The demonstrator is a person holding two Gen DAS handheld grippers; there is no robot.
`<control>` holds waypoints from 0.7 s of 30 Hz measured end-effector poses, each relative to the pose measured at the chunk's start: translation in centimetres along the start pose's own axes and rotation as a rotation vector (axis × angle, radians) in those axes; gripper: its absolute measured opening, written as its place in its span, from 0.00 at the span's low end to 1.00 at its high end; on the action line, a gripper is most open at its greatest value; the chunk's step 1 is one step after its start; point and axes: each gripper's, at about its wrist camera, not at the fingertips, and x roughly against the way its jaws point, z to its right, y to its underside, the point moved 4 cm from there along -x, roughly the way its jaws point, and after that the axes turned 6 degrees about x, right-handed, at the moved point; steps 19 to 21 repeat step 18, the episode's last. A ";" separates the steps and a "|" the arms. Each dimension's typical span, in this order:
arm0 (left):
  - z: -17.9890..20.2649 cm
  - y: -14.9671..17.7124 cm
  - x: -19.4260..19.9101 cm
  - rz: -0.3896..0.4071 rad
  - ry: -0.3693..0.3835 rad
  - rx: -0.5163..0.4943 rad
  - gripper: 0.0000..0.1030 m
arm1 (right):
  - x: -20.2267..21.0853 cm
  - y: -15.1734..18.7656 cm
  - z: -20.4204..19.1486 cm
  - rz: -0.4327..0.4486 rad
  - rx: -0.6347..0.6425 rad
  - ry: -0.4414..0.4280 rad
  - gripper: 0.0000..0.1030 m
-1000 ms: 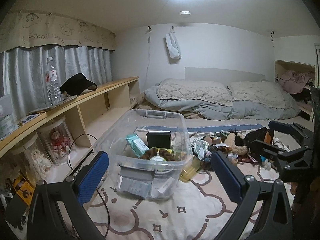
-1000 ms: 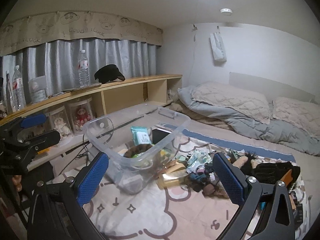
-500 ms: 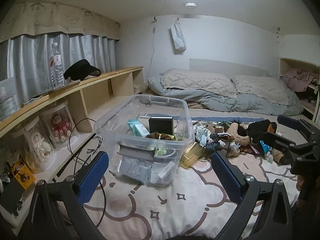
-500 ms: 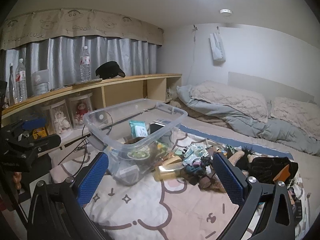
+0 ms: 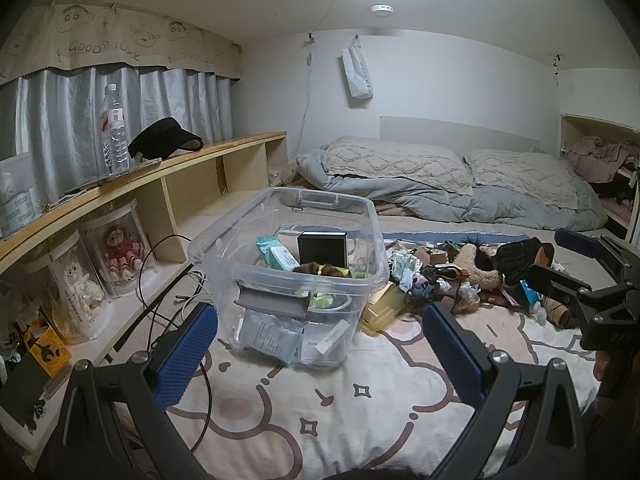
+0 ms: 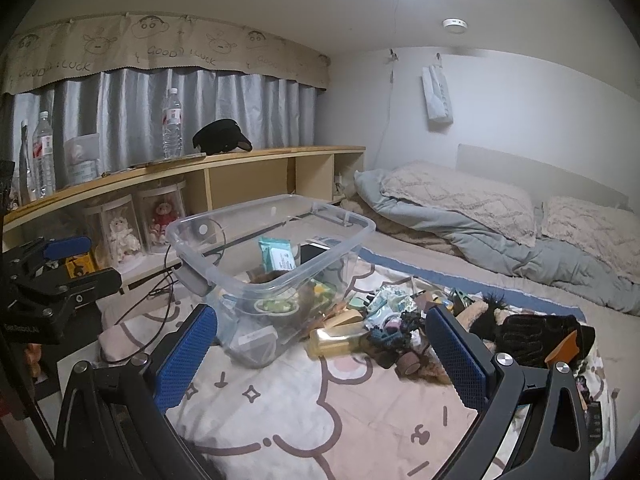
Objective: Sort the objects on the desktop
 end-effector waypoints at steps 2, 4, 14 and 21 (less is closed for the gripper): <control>0.0 0.0 0.0 -0.002 0.001 0.000 1.00 | 0.0 0.0 0.0 0.000 0.000 0.002 1.00; 0.1 0.0 0.0 -0.002 0.000 0.001 1.00 | 0.0 0.0 0.0 0.001 -0.001 -0.001 1.00; 0.1 0.0 0.2 -0.008 -0.002 0.011 1.00 | 0.1 0.1 -0.2 -0.002 -0.005 -0.006 1.00; 0.2 0.0 0.3 -0.011 -0.005 0.012 1.00 | 0.2 0.1 -0.2 -0.003 -0.010 -0.008 1.00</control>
